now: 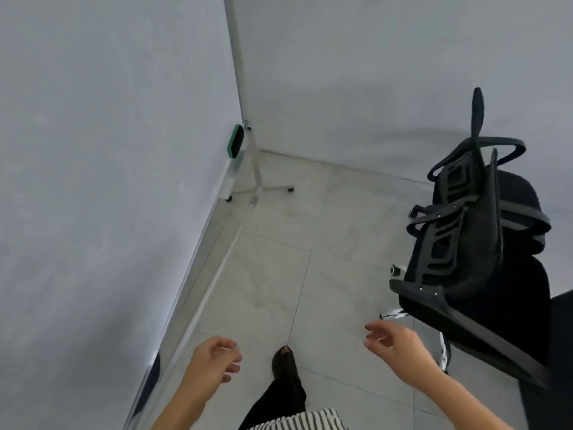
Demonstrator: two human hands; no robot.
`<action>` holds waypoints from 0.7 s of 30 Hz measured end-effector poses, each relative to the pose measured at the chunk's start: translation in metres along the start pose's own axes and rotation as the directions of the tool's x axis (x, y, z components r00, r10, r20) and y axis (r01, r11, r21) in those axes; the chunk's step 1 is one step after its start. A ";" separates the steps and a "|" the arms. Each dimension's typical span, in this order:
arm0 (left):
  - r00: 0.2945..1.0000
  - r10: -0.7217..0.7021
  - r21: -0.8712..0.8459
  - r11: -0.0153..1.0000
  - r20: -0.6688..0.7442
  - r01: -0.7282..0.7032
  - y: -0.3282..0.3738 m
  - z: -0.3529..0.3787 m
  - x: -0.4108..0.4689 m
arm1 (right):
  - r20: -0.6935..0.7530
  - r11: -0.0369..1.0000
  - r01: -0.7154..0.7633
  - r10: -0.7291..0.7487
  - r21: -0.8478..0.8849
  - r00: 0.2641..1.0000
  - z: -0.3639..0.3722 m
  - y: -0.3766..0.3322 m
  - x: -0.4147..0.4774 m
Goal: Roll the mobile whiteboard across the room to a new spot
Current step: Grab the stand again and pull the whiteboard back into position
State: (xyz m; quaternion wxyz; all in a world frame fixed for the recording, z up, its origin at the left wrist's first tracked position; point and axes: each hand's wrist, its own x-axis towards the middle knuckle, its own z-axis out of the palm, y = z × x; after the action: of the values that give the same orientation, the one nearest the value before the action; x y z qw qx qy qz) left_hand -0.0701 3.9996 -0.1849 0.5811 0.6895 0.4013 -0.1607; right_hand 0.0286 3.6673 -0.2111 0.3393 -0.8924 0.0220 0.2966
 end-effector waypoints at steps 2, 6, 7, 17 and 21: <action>0.999 0.031 0.016 0.999 0.008 -0.031 0.048 0.002 0.031 | -0.032 0.999 -0.018 0.019 0.029 0.999 -0.021 -0.021 0.033; 0.993 0.112 0.051 0.992 0.038 -0.114 0.147 0.005 0.090 | -0.069 0.997 -0.004 0.009 0.073 0.998 -0.064 -0.068 0.101; 0.991 0.128 0.062 0.989 0.045 -0.131 0.170 0.006 0.104 | -0.076 0.996 -0.005 0.012 0.084 0.997 -0.074 -0.078 0.117; 0.989 0.135 0.040 0.990 -0.060 -0.133 0.334 0.048 0.255 | -0.018 0.994 0.026 -0.024 0.110 1.000 -0.183 -0.142 0.336; 0.981 0.124 -0.030 0.991 -0.147 -0.130 0.410 0.069 0.305 | 0.035 0.995 0.084 -0.085 0.045 0.996 -0.241 -0.184 0.435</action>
State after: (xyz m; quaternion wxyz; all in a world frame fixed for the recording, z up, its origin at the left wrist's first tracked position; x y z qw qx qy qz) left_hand 0.4407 4.0459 -0.1380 0.5731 0.7119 0.4006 -0.0650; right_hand 0.5550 3.7302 -0.1958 0.3714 -0.8792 -0.0156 0.2980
